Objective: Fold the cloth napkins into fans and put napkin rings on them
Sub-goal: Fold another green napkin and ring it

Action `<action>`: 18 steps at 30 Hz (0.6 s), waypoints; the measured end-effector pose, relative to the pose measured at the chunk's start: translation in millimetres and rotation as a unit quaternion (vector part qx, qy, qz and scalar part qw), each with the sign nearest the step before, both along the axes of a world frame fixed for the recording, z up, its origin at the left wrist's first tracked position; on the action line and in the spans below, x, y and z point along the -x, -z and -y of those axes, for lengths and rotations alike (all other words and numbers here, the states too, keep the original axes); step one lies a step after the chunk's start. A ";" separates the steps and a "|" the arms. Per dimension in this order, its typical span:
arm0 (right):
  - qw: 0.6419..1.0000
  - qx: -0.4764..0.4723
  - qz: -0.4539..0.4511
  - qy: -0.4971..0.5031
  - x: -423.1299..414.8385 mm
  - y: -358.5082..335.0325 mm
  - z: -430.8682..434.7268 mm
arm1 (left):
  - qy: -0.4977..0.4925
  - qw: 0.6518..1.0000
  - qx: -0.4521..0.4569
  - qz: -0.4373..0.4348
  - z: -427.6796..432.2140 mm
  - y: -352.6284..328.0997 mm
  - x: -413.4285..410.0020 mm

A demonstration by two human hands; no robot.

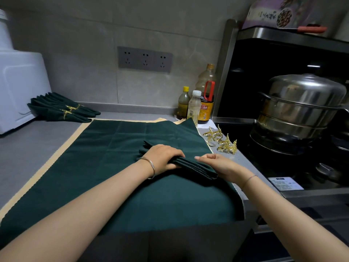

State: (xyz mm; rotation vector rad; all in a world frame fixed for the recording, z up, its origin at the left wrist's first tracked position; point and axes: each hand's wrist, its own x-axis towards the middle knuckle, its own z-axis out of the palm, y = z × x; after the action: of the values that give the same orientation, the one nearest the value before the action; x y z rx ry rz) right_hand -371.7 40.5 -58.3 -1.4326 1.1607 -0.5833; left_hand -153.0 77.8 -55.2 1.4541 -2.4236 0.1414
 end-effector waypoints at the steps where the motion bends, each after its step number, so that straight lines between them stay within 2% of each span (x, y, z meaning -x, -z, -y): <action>1: 0.999 0.033 0.004 0.040 6.0 0.5 3.4 | -0.012 1.000 -0.006 0.003 2.7 -1.5 2.8; 3: 0.981 0.111 0.041 0.151 22.9 0.4 13.1 | -0.040 0.999 -0.008 0.010 10.1 -3.9 9.1; 4: 0.962 0.165 0.043 0.214 33.5 0.5 19.1 | -0.054 0.998 -0.008 0.014 13.5 -5.2 11.6; 6: 0.919 0.247 -0.015 0.306 55.9 3.9 33.1 | -0.078 0.997 -0.010 0.018 19.5 -7.5 16.0; 7: 0.913 0.256 -0.044 0.316 66.0 6.5 41.0 | -0.087 0.996 -0.012 0.016 22.2 -8.5 18.4; 9: 0.923 0.225 -0.084 0.300 80.2 10.3 54.8 | -0.102 0.995 -0.019 0.006 27.4 -9.4 23.2; 13: 0.929 0.226 -0.177 0.234 91.0 18.3 82.1 | -0.125 0.992 -0.024 0.007 34.6 -6.6 33.9; 18: 0.925 0.245 -0.165 0.240 97.7 23.7 93.2 | -0.139 0.990 -0.020 0.013 37.4 -2.9 36.5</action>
State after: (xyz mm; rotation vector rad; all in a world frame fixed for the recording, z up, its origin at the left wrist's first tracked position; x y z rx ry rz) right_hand -469.5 -52.6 -82.0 -1.7162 1.7467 -1.0597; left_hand -189.5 40.4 -52.2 1.8147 -2.2424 0.1757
